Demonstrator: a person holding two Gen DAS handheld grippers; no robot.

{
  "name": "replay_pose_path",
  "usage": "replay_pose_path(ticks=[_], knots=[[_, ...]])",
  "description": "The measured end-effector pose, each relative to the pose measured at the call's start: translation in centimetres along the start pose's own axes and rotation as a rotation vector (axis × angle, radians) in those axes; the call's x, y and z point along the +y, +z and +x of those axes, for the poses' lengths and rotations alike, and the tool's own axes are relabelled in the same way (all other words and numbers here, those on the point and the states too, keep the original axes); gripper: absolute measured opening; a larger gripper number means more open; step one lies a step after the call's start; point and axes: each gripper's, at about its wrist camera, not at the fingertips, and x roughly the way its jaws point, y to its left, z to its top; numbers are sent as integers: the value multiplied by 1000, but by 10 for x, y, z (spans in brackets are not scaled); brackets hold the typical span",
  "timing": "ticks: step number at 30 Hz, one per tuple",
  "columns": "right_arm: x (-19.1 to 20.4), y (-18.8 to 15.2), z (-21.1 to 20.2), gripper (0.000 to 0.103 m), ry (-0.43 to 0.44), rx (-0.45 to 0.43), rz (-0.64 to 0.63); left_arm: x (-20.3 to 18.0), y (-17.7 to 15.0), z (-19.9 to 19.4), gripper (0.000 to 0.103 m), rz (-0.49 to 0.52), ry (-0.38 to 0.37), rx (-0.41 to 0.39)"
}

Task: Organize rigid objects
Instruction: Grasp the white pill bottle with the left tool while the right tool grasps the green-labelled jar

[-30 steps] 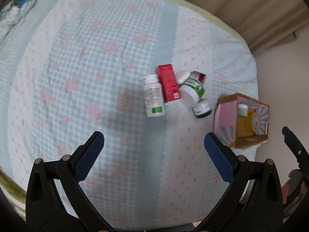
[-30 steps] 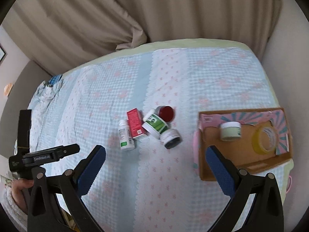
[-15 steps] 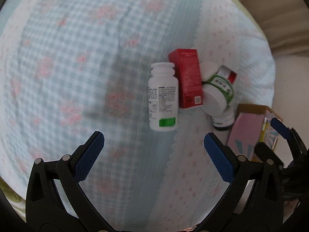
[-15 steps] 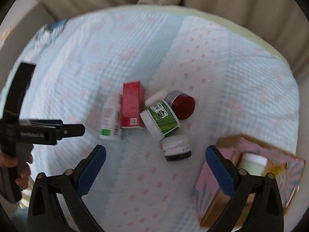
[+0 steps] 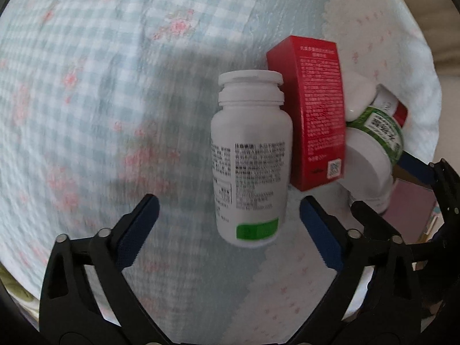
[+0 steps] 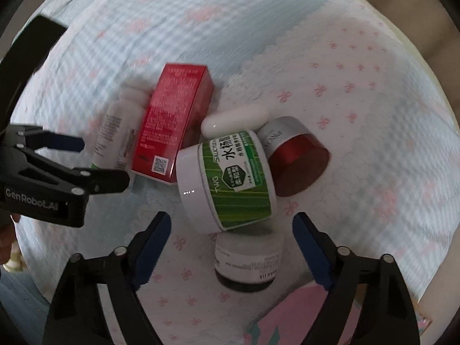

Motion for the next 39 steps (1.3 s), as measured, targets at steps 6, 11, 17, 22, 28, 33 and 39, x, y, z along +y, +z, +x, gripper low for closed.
replay_pose_path(ticks=[6, 11, 17, 22, 28, 33, 39], knots=[[6, 7, 16, 66, -5, 29, -81, -14, 1, 19, 81, 45, 33, 11], [5, 14, 20, 61, -13, 34, -94, -30, 12, 26, 80, 52, 69, -3], [4, 18, 24, 59, -9, 31, -34, -44, 22, 32, 78, 89, 109, -14], [9, 22, 33, 54, -28, 18, 2, -65, 30, 19, 47, 152, 103, -44], [10, 20, 30, 54, -46, 12, 47, -62, 32, 9, 47, 131, 60, -64], [8, 16, 18, 54, -37, -11, 110, -59, 31, -10, 47, 122, 36, -111], [11, 5, -13, 54, -22, -72, 190, -45, 13, -41, 47, 118, 11, -168]])
